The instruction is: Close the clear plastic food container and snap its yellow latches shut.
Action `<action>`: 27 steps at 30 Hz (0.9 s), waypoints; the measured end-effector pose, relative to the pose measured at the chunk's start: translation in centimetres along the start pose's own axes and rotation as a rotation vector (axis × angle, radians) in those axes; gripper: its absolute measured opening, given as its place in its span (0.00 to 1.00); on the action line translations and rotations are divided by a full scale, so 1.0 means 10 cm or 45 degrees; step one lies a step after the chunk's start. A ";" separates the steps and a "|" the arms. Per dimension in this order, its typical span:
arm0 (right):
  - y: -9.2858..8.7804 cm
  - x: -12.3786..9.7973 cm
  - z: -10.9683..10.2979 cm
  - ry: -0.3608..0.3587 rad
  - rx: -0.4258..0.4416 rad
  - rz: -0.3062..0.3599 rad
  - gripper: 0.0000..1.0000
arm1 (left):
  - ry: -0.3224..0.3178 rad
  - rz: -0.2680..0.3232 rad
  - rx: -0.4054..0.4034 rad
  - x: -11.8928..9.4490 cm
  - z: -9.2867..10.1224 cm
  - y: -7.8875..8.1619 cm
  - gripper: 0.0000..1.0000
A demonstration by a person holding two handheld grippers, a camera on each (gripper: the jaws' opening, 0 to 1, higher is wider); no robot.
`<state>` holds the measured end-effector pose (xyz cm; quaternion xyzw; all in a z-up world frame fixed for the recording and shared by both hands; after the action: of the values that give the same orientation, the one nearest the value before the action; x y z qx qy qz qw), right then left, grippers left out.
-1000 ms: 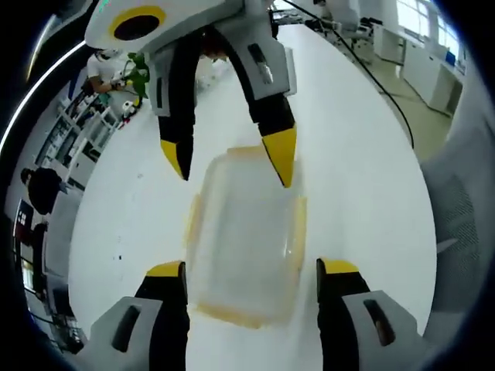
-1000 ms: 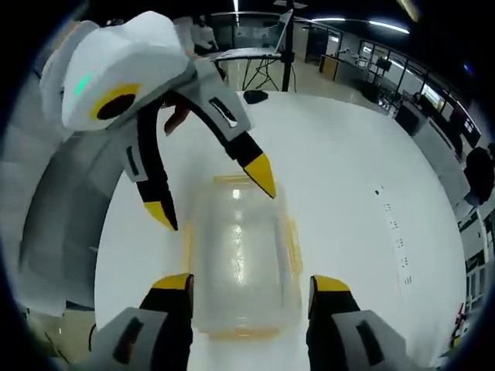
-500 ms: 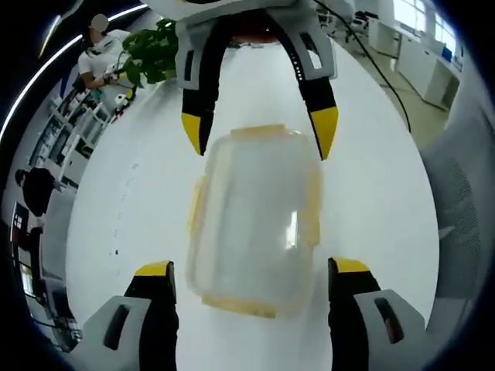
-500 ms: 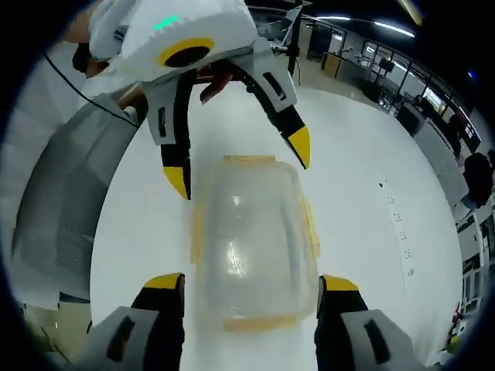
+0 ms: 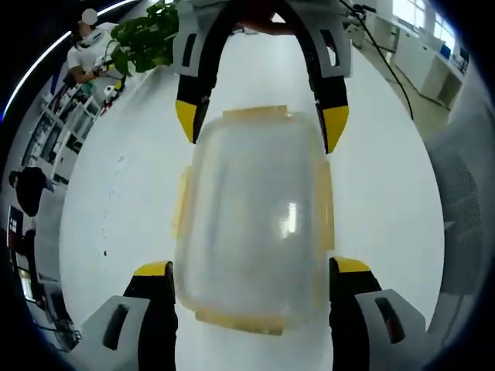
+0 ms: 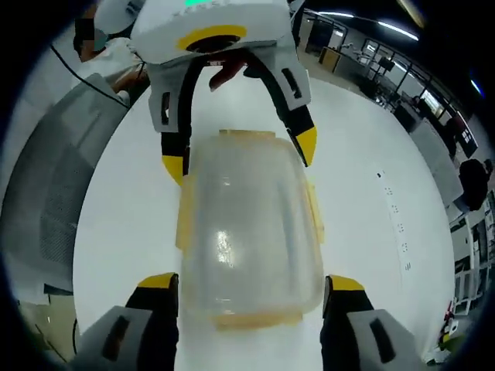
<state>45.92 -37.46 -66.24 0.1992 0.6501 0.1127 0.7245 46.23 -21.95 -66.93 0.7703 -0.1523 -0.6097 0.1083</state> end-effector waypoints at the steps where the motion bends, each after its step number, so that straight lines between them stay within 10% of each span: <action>1: 0.00 0.00 0.01 -0.009 -0.002 -0.002 0.72 | 0.000 -0.006 0.005 0.00 0.00 0.00 0.78; 27: 0.12 0.04 -0.17 -0.014 0.024 -0.017 0.71 | 0.009 0.006 0.018 -0.07 0.12 -0.13 0.76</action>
<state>44.41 -36.01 -66.21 0.2023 0.6486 0.1007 0.7268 45.03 -20.50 -67.02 0.7728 -0.1580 -0.6057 0.1047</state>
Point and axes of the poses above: the point that each gripper's makers call its tool centre point, and the gripper's own axes: x roughly forward along the fingers, z roughly to its right, y roughly out of its top, the point moved 10 cm from there along -x, roughly backward along the fingers, and after that the axes turned 4 degrees about x, right-handed, at the moved point
